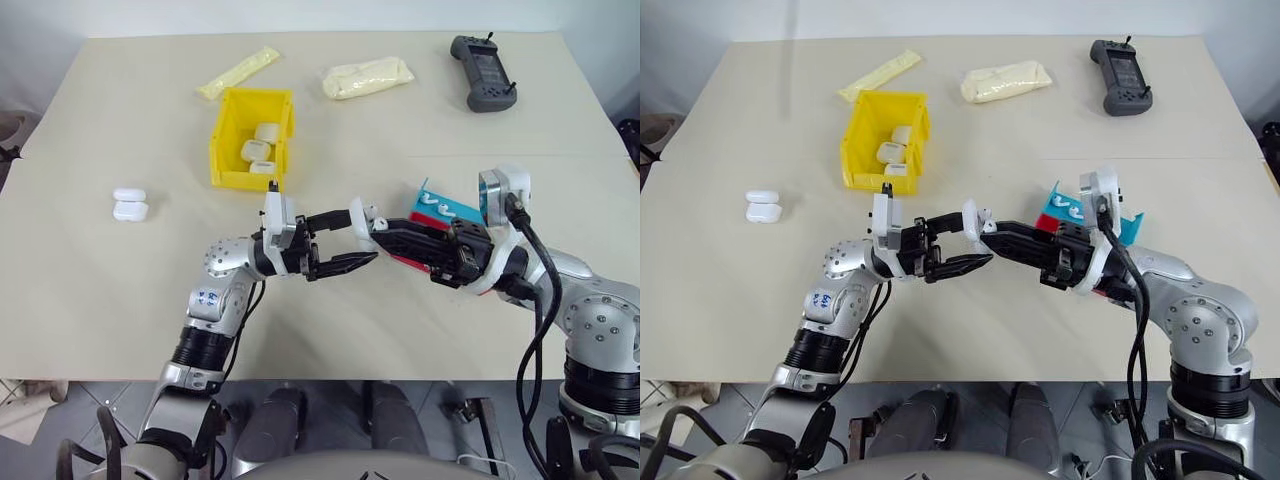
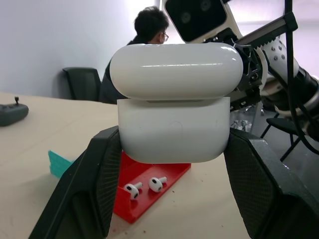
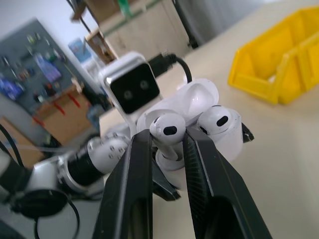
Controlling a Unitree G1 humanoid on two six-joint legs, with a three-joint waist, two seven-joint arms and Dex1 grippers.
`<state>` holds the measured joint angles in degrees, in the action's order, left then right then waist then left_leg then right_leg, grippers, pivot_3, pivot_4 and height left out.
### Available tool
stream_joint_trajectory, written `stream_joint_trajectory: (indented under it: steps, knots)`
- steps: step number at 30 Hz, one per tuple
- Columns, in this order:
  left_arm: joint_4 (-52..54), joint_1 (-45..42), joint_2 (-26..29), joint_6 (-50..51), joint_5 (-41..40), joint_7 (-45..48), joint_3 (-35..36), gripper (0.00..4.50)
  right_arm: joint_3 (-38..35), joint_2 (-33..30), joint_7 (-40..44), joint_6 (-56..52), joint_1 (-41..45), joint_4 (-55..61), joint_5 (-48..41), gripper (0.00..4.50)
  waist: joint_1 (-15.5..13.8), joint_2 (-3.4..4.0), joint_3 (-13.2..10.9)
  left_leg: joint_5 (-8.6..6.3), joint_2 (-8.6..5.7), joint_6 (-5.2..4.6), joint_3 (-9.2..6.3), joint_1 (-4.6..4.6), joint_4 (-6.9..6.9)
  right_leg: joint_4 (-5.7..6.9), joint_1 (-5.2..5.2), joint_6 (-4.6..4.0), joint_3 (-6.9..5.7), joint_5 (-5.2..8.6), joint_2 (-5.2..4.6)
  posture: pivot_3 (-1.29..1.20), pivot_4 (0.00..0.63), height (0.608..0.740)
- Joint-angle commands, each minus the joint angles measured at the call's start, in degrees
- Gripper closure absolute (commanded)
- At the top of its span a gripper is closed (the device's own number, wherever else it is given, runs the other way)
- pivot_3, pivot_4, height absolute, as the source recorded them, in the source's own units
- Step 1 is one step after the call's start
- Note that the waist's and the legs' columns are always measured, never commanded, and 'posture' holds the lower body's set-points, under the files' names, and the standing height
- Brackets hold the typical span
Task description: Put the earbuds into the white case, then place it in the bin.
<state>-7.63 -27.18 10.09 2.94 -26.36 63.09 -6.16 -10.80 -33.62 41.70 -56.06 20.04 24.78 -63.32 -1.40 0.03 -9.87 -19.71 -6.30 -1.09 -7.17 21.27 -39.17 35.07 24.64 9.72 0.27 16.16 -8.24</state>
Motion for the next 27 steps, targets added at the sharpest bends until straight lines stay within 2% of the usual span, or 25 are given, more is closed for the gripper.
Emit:
stream_joint_trajectory:
  steps: [1,6,18,24,27]
  knots:
    - [2.52,-1.07,-0.74,-1.06,-1.00,-0.16,0.31,1.76,1.94,-1.26,-0.31,-1.02,0.44,0.00,0.42,3.99,-0.01,0.00,0.00,0.00,0.00,0.00,0.00,0.00,0.00,-0.02,0.00,0.00,0.00,0.00,0.00,0.00,0.150,0.740]
    - [2.46,-1.05,-1.10,-1.20,-0.81,-0.18,0.24,1.76,2.53,-3.46,0.13,-2.07,1.17,-0.47,0.14,3.99,-0.05,0.00,0.00,0.00,-0.01,0.00,0.00,0.00,0.00,-0.05,-0.01,0.00,0.00,0.00,-0.01,0.00,0.150,0.740]
    - [1.52,-1.30,-2.45,-2.12,-0.38,-0.20,0.47,1.76,0.11,-8.21,3.87,-0.10,3.41,-1.52,0.34,0.03,-0.12,-0.01,-0.01,-0.01,0.00,-0.01,0.00,0.00,0.01,-0.10,-0.01,0.00,-0.01,0.00,-0.01,0.00,0.150,0.740]
    - [1.97,-0.21,-1.67,-2.24,-0.43,0.34,1.23,1.76,-5.54,-15.02,8.26,3.11,-2.70,-2.45,3.85,0.03,-0.32,-0.03,-0.02,-0.01,-0.02,-0.04,0.00,0.01,0.01,-0.14,-0.04,0.01,-0.03,-0.01,-0.02,0.00,0.150,0.740]
    - [2.72,0.35,0.05,-1.61,-0.11,0.99,1.25,1.76,-7.44,-16.42,9.55,5.36,-6.47,-1.74,5.82,0.03,-0.24,-0.04,-0.02,-0.01,-0.01,-0.04,0.02,0.01,0.03,-0.13,-0.04,0.01,-0.03,-0.01,-0.01,0.00,0.150,0.740]
